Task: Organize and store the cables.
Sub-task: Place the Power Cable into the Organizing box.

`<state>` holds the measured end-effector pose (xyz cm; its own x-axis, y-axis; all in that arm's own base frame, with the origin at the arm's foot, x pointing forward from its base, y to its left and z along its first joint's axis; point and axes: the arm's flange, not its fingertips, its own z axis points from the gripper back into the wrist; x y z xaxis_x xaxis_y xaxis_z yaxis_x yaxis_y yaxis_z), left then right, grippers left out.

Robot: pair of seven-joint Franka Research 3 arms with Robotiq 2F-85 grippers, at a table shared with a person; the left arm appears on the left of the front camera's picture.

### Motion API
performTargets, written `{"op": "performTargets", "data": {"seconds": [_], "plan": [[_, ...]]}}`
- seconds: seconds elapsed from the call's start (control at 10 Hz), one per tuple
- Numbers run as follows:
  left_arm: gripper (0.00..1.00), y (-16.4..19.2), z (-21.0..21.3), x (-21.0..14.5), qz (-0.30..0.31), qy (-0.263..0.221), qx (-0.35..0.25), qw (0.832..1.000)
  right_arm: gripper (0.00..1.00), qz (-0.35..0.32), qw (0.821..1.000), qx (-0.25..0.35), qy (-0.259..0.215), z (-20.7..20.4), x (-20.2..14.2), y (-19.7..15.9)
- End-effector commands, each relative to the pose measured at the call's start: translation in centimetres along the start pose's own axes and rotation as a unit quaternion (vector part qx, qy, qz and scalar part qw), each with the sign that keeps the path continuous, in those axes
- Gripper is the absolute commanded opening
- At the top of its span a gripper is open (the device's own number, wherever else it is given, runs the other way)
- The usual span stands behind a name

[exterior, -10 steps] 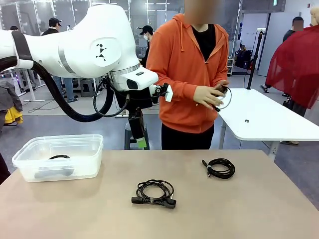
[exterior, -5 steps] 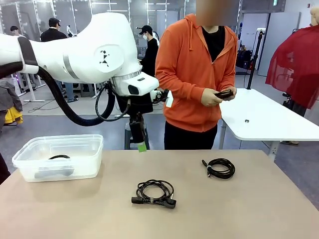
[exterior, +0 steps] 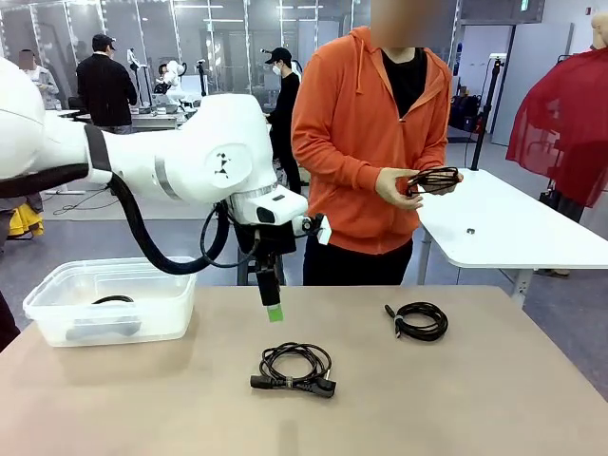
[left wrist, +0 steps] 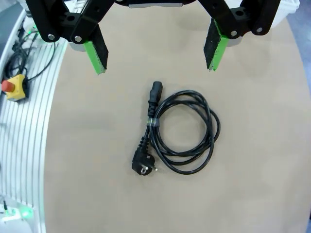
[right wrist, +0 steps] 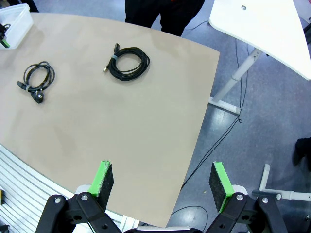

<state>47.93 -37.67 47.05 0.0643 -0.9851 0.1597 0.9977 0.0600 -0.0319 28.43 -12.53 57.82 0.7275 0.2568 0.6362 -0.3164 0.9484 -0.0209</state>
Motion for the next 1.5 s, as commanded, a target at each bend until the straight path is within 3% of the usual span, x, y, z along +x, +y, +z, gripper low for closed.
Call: {"op": "performTargets", "data": {"seconds": [0.0, 0.5, 1.4], "plan": [[1.00, 0.5, -2.0, 0.6, -0.020, -0.017, -0.008, 1.000, 1.00, -0.001, 1.000, 0.003, 0.000, -0.2, -0.3, 0.0], [1.00, 2.0, -7.9, 0.3, -0.013, 0.015, -0.058, 0.998, 1.00, -0.001, 1.000, 0.003, 0.000, -0.2, -0.3, 0.0], [1.00, 0.8, -13.7, 0.3, -0.044, 0.011, -0.091, 0.995, 1.00, -0.001, 1.000, 0.003, 0.000, -0.2, -0.3, 0.0]]}}
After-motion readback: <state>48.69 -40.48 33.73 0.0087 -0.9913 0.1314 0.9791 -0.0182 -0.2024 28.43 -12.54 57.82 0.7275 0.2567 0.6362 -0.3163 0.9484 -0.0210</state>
